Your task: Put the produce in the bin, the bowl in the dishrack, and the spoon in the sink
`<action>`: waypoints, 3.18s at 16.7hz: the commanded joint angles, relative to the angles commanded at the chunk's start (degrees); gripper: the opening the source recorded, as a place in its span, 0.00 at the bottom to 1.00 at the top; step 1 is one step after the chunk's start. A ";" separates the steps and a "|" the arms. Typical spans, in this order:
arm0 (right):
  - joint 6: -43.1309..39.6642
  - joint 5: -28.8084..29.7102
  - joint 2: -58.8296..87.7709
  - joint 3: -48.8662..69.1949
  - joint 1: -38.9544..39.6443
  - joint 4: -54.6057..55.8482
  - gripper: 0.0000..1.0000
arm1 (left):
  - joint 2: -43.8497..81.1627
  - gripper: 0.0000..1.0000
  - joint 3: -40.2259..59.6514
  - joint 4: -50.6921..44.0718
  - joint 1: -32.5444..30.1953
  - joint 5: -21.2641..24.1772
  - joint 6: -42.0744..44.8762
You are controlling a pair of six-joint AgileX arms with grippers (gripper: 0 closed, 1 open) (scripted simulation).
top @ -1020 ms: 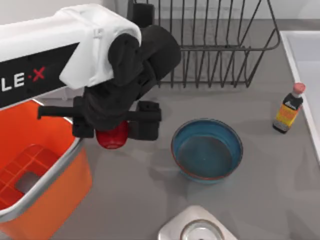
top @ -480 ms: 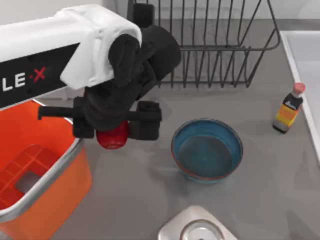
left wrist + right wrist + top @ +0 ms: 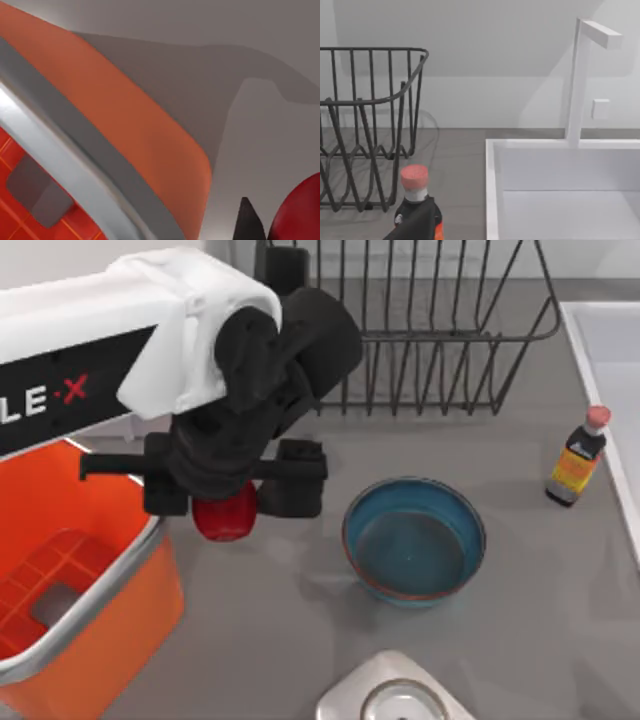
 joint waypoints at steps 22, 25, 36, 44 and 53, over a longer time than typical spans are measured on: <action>0.00 0.00 0.00 0.00 0.00 0.00 1.00 | -87.59 1.00 -69.06 59.72 36.73 20.14 40.14; 0.00 0.00 0.00 0.00 0.00 0.00 1.00 | -96.66 1.00 -76.05 64.57 39.96 22.24 43.61; 0.51 0.04 1.73 1.53 0.49 -1.32 1.00 | -100.83 1.00 -79.47 66.85 41.61 23.23 45.40; 8.24 0.02 31.48 26.90 8.07 -20.53 1.00 | -100.83 1.00 -79.47 66.85 41.61 23.23 45.40; 20.71 -0.12 79.01 66.20 20.04 -51.21 1.00 | -100.83 1.00 -79.47 66.85 41.61 23.23 45.40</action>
